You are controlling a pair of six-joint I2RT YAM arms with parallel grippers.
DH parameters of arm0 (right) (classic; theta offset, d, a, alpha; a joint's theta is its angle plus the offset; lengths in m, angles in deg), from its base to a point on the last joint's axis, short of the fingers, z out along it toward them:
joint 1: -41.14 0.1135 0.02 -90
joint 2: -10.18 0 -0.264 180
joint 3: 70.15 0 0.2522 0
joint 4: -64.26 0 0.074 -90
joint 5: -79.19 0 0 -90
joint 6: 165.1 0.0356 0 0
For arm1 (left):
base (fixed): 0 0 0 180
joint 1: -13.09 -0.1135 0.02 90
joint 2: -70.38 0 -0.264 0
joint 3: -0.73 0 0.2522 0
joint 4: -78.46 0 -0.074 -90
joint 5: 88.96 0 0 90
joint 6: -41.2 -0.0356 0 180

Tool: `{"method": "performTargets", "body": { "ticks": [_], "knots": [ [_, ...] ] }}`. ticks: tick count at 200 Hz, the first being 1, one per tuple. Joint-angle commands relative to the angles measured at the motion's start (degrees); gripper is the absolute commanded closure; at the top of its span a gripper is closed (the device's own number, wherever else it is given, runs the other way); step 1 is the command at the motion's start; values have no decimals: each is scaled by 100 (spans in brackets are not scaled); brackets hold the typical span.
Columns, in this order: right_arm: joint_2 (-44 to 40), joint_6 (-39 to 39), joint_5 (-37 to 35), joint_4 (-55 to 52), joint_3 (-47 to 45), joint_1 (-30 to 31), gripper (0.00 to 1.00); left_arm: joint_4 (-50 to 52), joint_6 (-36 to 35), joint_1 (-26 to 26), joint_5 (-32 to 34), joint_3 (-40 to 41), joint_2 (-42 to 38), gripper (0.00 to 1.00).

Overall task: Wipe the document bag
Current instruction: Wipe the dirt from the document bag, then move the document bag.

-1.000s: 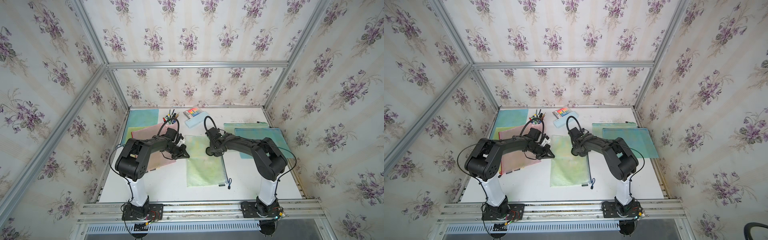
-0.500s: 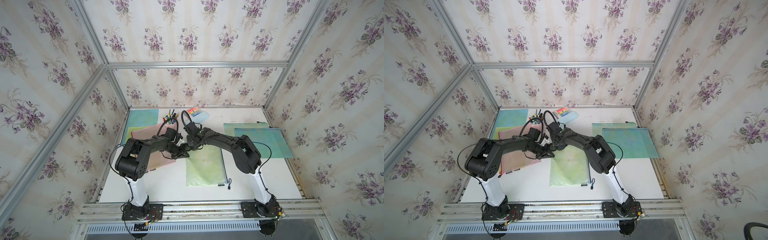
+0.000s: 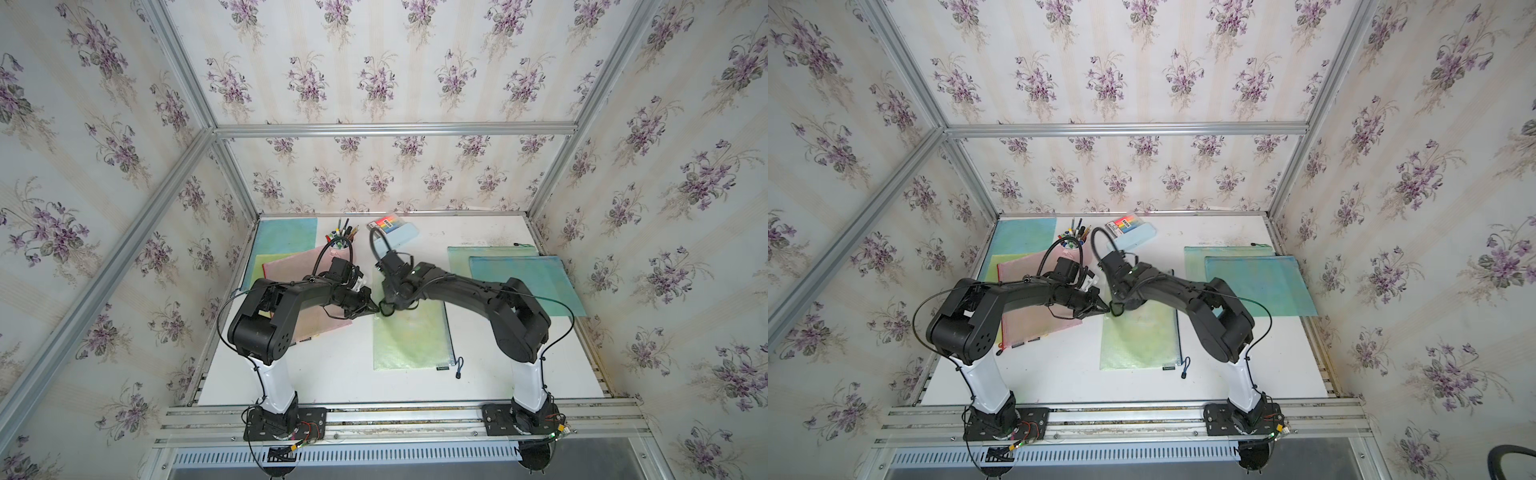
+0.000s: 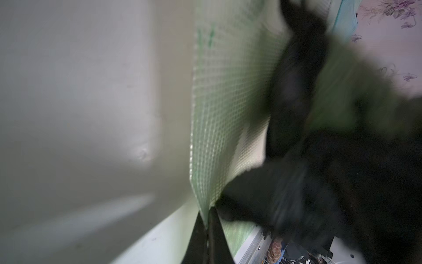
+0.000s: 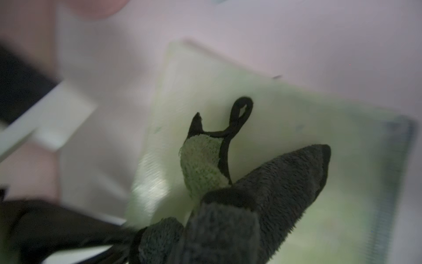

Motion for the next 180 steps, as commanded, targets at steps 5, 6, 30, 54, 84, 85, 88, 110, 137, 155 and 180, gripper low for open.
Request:
{"method": "performTargets", "body": {
  "ticks": [5,6,30,54,84,85,88,110,137,155,180],
  "knots": [
    [-473,542,-131,-98,-1069,-77,85,-164,131,-9,35,-119,-46,100],
    [-504,553,-153,-95,-1131,-95,85,-164,127,-15,36,-121,-50,100],
    [-1463,744,-631,-223,-2376,-753,85,-5,49,-6,86,-208,-88,100],
    [-1983,878,-798,-322,-2715,-823,85,42,30,-12,183,-205,-115,100],
    [-1758,1080,-65,283,-2378,449,85,-136,208,-4,194,-97,-134,100],
    [-1736,1081,-54,301,-2348,502,85,-144,218,-3,194,-92,-134,100],
    [-1672,1078,-8,344,-2281,647,85,-159,242,-5,198,-81,-142,100],
    [-1392,1061,29,364,-1948,1368,85,-218,316,-3,200,-35,-141,100],
    [-2014,1408,-456,70,-2838,1163,85,-148,258,6,178,-43,-162,100],
    [-2682,1713,-852,-374,-3544,706,84,13,109,26,229,-78,-225,100],
    [-3262,1951,-1231,-765,-4053,249,83,322,-116,58,324,-190,-299,100]
  ]
}}
